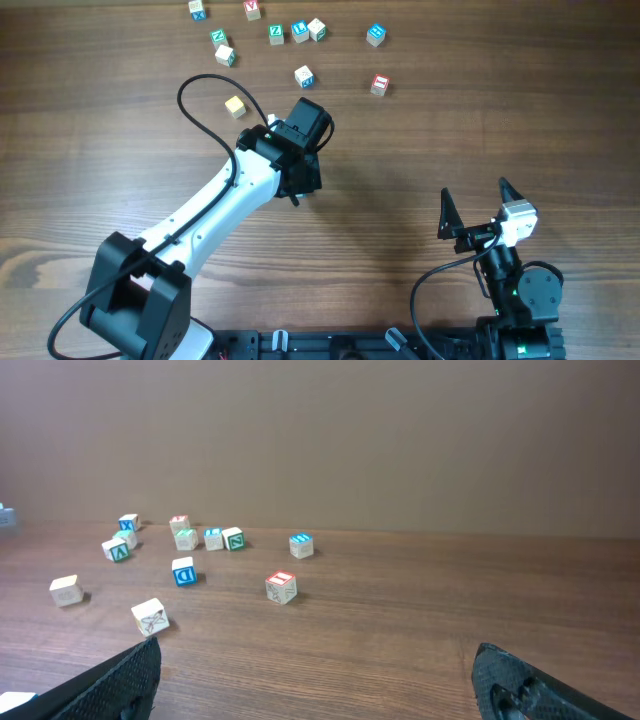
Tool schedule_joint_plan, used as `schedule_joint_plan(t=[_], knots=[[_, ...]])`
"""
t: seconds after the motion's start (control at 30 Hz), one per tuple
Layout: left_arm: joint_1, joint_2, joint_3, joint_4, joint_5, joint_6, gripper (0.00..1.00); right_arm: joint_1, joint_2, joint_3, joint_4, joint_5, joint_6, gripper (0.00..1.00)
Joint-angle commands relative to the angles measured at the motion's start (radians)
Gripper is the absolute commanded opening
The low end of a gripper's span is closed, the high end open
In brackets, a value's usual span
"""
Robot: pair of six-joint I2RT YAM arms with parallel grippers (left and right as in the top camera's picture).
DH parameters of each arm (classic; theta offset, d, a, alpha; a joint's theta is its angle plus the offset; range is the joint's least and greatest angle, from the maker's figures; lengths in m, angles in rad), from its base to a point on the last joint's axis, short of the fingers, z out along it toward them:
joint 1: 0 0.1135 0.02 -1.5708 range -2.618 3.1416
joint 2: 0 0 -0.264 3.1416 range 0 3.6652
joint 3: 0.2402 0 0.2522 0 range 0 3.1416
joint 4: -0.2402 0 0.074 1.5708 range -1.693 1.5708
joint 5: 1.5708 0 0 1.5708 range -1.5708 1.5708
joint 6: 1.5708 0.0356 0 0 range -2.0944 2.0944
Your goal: Form a tower
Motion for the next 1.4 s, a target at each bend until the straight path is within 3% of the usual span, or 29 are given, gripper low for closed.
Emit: schedule_joint_plan(t=[0.0,0.93,1.37], knots=[[-0.003,0.006,-0.010,-0.004,-0.021,-0.002,0.26,0.002,-0.008,-0.001,0.003,0.011,0.006,1.00],[-0.004,0.006,-0.011,0.005,-0.022,-0.003,0.25,0.002,-0.008,-0.001,0.003,0.011,0.007,1.00],[-0.004,0.018,-0.100,0.185,-0.103,-0.004,0.26,0.002,-0.008,-0.001,0.003,0.011,0.006,1.00]])
